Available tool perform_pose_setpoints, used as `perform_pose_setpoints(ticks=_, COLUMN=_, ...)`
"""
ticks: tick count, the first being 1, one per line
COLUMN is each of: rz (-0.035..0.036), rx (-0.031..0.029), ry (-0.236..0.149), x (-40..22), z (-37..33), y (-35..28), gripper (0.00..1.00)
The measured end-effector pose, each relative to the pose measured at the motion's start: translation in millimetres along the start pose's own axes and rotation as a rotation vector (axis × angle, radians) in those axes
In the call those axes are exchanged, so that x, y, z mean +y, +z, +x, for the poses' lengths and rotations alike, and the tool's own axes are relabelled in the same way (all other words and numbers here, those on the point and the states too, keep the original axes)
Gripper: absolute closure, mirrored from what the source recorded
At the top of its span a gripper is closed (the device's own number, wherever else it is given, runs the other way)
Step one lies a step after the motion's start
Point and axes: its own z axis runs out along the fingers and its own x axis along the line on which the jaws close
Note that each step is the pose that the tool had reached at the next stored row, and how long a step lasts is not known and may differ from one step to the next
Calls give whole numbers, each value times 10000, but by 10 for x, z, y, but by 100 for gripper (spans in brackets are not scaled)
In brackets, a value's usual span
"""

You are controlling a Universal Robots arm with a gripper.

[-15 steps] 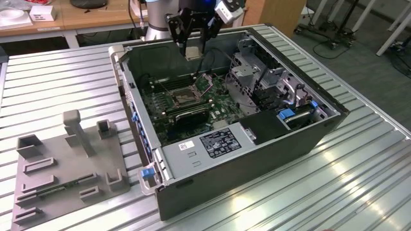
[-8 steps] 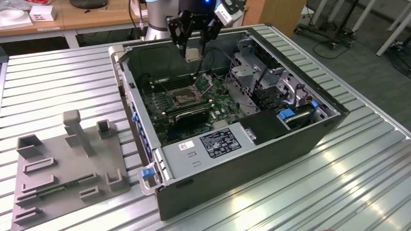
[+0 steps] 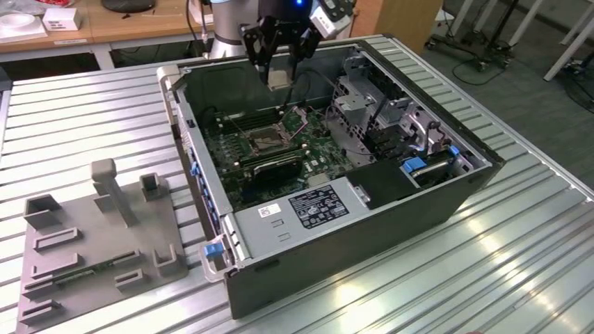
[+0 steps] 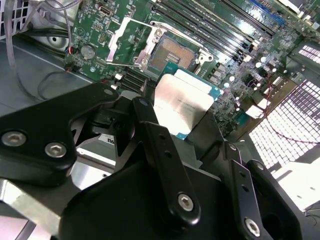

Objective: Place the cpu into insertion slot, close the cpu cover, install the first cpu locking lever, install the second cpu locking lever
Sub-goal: 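Place the cpu into insertion slot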

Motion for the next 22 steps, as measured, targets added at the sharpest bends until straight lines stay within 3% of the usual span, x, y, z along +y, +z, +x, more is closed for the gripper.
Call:
perform_pose_setpoints(ticks=15, rz=2, rx=0, ry=0, x=-10, z=0, y=117, gripper=46)
perform_pose_setpoints(ticks=22, rz=2, rx=0, ry=1, x=-11, z=0, y=127, gripper=46)
